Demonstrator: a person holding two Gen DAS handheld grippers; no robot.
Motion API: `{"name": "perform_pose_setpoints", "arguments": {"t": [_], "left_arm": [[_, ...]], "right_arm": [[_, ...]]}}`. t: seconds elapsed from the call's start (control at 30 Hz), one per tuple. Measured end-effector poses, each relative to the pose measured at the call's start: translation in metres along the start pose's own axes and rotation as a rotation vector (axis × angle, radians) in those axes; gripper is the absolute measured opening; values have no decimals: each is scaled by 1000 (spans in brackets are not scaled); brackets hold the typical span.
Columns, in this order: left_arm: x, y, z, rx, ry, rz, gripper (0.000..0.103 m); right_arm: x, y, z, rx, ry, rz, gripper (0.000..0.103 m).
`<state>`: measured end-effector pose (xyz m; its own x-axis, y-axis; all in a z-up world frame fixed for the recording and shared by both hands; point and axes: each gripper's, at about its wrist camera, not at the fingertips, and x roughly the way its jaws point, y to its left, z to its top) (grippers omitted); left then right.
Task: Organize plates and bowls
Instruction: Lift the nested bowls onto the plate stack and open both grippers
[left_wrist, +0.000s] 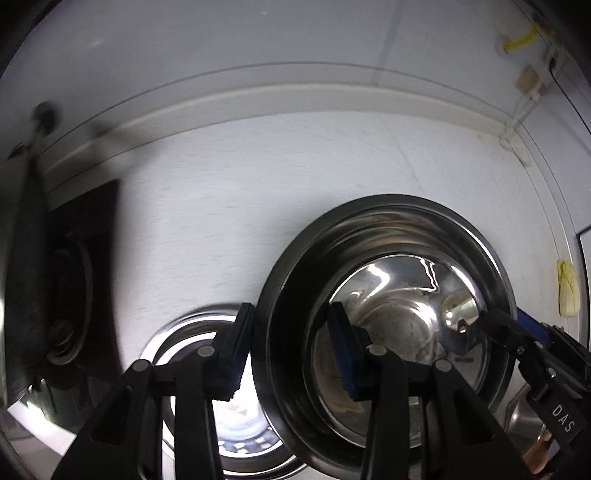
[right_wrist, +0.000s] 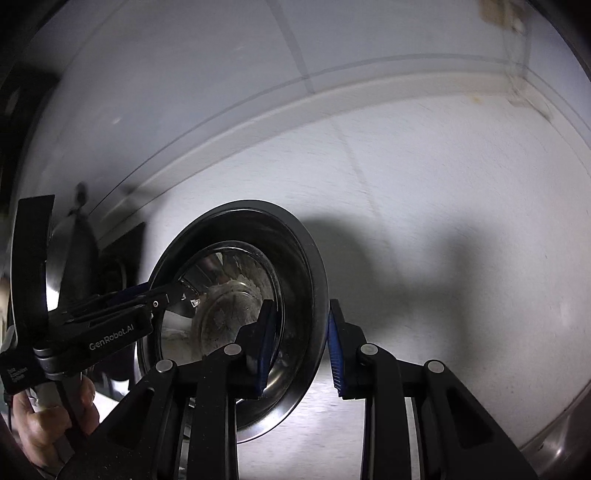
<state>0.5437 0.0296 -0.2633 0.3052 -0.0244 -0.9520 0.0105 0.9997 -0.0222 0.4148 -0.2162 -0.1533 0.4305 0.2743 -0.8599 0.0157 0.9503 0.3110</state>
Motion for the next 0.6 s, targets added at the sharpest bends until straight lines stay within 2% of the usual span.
{"name": "perform_pose_setpoints", "arguments": {"t": [0.17,0.33,0.6], "left_arm": [[-11,57,-25,-89,-9,50,39],[-4,98,-54,-155,25,79,39],[22,125,-84,-201,84,99,39]], "right_arm": [[12,52,-7,-101,30,47,24],[39,88,-26,-166,108,83,24],[79,115,-50,-217,200,90,24]]}}
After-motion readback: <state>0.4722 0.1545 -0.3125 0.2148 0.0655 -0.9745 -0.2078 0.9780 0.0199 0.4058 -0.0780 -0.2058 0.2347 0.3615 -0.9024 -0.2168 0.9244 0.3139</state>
